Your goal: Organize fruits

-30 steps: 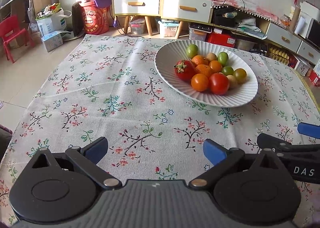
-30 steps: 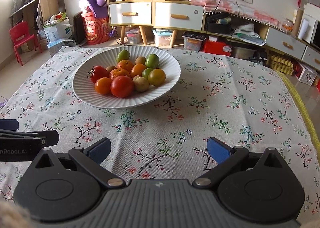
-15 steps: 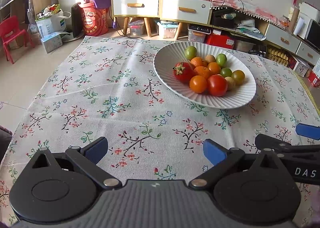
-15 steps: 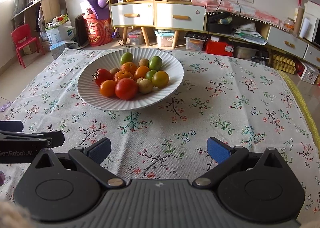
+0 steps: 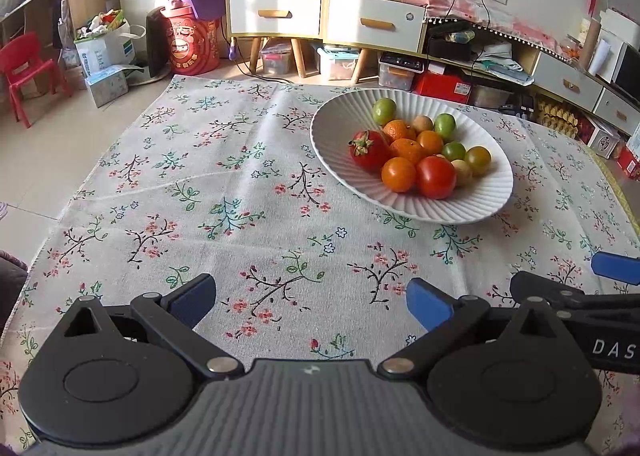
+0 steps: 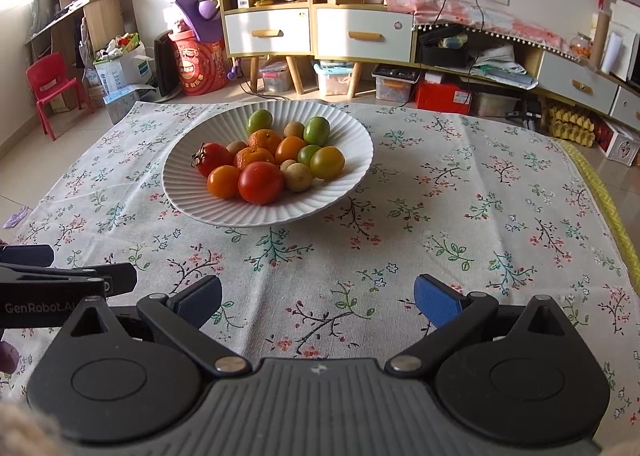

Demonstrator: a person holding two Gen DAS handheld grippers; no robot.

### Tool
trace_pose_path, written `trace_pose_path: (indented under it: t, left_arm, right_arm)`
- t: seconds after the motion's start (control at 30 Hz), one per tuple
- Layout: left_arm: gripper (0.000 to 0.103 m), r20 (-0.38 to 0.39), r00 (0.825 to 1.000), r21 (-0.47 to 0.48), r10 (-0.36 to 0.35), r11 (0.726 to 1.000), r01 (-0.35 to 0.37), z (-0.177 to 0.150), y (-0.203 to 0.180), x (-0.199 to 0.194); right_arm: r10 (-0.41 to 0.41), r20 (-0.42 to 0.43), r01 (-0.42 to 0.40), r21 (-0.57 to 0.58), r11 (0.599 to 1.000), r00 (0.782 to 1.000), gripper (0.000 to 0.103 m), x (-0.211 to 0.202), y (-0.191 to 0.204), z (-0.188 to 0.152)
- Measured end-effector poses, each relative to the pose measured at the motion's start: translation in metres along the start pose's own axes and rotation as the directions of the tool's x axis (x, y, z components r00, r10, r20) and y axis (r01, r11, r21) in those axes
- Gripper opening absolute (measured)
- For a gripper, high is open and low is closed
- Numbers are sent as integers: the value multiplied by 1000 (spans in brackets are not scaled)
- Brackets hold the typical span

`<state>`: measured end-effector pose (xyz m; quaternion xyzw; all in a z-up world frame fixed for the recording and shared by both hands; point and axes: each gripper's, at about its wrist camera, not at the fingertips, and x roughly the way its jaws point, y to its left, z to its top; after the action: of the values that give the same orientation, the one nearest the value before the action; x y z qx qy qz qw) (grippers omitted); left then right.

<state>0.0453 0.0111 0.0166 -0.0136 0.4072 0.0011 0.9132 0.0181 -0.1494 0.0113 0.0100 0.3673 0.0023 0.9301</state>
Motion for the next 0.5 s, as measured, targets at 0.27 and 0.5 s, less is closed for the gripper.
trace_pose_path:
  t: [0.27,0.5]
  left_arm:
    - [101,4,1000,3,0,1000,0,0,-1,0]
    - [101,6,1000,4,-1,1000,1,0,-1,0]
  right_arm:
    - [9,9,-9,-6,1000,1000,102,-2,3,1]
    - [6,0,-6,0,1000,1000,102,-1,2,0]
